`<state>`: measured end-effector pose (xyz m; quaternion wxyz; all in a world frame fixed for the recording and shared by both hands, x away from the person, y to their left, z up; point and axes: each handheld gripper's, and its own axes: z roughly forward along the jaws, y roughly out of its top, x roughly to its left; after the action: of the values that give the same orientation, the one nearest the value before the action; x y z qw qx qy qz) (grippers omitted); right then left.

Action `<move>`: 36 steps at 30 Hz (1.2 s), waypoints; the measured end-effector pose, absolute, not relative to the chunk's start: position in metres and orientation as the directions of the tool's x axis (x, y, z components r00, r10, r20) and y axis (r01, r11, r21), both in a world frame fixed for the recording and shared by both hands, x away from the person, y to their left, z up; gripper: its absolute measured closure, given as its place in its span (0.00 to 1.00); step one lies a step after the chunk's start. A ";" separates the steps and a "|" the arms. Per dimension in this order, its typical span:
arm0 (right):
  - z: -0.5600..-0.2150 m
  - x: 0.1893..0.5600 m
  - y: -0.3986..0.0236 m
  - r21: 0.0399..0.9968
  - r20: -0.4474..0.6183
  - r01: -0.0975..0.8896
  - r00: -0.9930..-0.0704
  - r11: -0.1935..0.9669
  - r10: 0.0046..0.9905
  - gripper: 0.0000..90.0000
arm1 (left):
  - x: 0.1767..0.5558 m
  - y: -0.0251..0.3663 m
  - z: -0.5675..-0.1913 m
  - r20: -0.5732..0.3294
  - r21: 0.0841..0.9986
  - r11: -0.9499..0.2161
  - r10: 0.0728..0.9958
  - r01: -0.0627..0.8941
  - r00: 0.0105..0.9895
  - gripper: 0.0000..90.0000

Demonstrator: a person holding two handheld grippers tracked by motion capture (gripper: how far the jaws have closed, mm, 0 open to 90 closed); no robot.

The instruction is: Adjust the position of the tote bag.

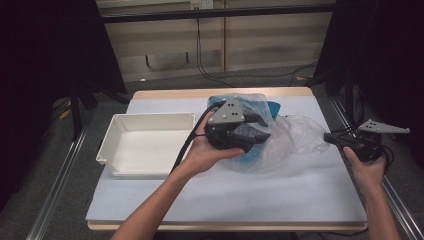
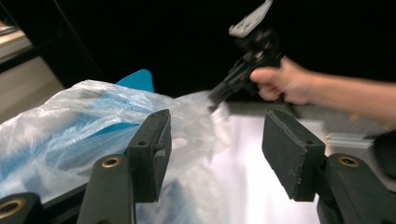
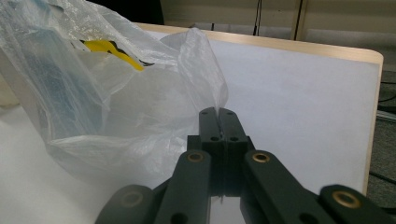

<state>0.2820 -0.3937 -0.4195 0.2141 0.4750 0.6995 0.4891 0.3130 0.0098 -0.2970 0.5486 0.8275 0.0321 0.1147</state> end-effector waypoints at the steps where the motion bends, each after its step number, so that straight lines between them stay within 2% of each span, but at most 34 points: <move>1: -0.420 0.282 -0.394 0.887 0.165 0.456 -0.459 0.072 0.873 1.00 | 0.315 0.007 -0.298 0.164 0.907 -0.414 0.182 -0.076 0.970 0.47; 6: -0.420 0.281 -0.393 0.887 0.170 0.456 -0.463 0.070 0.870 1.00 | 0.323 -0.002 -0.306 0.208 0.879 -0.467 0.198 -0.094 0.958 0.47; 9: -0.420 0.282 -0.393 0.888 0.170 0.455 -0.465 0.070 0.869 1.00 | 0.330 -0.007 -0.311 0.204 0.873 -0.483 0.229 -0.071 0.952 0.48; 10: -0.420 0.281 -0.393 0.888 0.167 0.454 -0.462 0.070 0.871 1.00 | 0.329 -0.008 -0.311 0.223 0.868 -0.490 0.237 -0.082 0.946 0.53; 13: -0.419 0.281 -0.394 0.889 0.167 0.452 -0.461 0.069 0.871 1.00 | 0.330 -0.012 -0.315 0.181 0.865 -0.499 0.207 -0.056 0.961 0.51; 18: -0.419 0.280 -0.393 0.890 0.162 0.450 -0.463 0.073 0.871 1.00 | 0.330 -0.017 -0.324 0.192 0.837 -0.542 0.171 -0.070 0.966 0.50; 20: -0.418 0.280 -0.393 0.892 0.161 0.446 -0.468 0.075 0.869 1.00 | 0.329 -0.018 -0.327 0.187 0.836 -0.545 0.162 -0.070 0.969 0.54; 23: -0.417 0.281 -0.391 0.893 0.154 0.443 -0.472 0.082 0.868 1.00 | 0.327 -0.020 -0.329 0.185 0.831 -0.551 0.143 -0.077 0.972 0.67; 25: -0.417 0.281 -0.390 0.892 0.155 0.444 -0.473 0.082 0.867 1.00 | 0.325 -0.021 -0.329 0.178 0.834 -0.547 0.130 -0.079 0.975 0.70; 26: -0.416 0.281 -0.390 0.893 0.156 0.442 -0.478 0.083 0.864 1.00 | 0.325 -0.021 -0.328 0.184 0.835 -0.544 0.132 -0.084 0.974 0.80; 27: -0.416 0.281 -0.389 0.894 0.157 0.440 -0.482 0.083 0.862 1.00 | 0.325 -0.021 -0.327 0.169 0.842 -0.535 0.129 -0.075 0.977 0.83; 32: -0.414 0.280 -0.389 0.896 0.157 0.436 -0.484 0.082 0.861 1.00 | 0.327 -0.016 -0.324 0.142 0.856 -0.514 0.120 -0.061 0.983 0.93; 36: -0.412 0.280 -0.390 0.904 0.172 0.422 -0.493 0.062 0.853 1.00 | 0.326 -0.010 -0.317 0.118 0.873 -0.485 0.104 -0.053 0.988 0.95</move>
<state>0.2799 -0.3901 -0.4119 0.2110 0.4570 0.6974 0.5101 0.3259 -0.0097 -0.3166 0.5070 0.8583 0.0150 0.0774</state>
